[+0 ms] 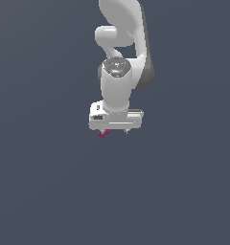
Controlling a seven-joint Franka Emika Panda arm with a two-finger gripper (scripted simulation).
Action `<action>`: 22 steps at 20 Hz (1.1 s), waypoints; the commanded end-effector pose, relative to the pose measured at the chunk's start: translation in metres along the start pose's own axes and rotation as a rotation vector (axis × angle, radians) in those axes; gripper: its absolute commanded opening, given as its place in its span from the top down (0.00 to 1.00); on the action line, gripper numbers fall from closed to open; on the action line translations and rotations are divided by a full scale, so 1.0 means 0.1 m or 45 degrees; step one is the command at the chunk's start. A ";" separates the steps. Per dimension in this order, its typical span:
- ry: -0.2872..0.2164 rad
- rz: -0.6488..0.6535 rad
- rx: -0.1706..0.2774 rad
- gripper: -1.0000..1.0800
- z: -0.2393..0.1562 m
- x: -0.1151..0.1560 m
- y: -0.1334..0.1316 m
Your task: Pick up the object and move it to a goal position.
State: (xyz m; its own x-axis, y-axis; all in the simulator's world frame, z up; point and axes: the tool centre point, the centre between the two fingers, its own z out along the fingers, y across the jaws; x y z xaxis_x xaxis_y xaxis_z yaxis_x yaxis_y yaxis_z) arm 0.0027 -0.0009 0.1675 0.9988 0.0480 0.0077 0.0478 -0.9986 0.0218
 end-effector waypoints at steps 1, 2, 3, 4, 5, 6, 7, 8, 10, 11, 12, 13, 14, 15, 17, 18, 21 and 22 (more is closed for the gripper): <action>0.000 0.000 0.000 0.04 0.00 0.00 0.00; 0.001 0.002 -0.001 0.04 0.00 0.00 0.01; 0.003 0.008 -0.003 0.04 -0.01 0.00 0.03; 0.006 0.017 -0.006 0.04 -0.03 0.01 0.07; 0.011 0.029 -0.011 0.04 -0.05 0.02 0.12; 0.017 0.043 -0.017 0.04 -0.07 0.03 0.19; 0.023 0.055 -0.022 0.04 -0.10 0.04 0.25; 0.027 0.063 -0.027 0.04 -0.12 0.04 0.30; 0.033 0.070 -0.033 0.04 -0.15 0.06 0.36; 0.033 0.068 -0.034 0.04 -0.16 0.06 0.36; 0.033 0.067 -0.034 0.04 -0.16 0.06 0.36; 0.032 0.067 -0.033 0.04 -0.15 0.06 0.35; 0.032 0.070 -0.032 0.04 -0.14 0.05 0.34; 0.031 0.075 -0.030 0.04 -0.13 0.05 0.34; 0.030 0.091 -0.028 0.04 -0.11 0.03 0.34; 0.030 0.103 -0.026 0.04 -0.09 0.02 0.35; 0.028 0.151 -0.020 0.04 -0.02 -0.02 0.35; 0.027 0.171 -0.018 0.04 0.01 -0.04 0.35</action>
State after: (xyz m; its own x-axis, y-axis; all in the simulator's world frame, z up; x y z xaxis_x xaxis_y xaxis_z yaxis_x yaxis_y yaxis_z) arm 0.0027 -0.0360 0.1716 0.9973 -0.0646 0.0336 -0.0658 -0.9972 0.0360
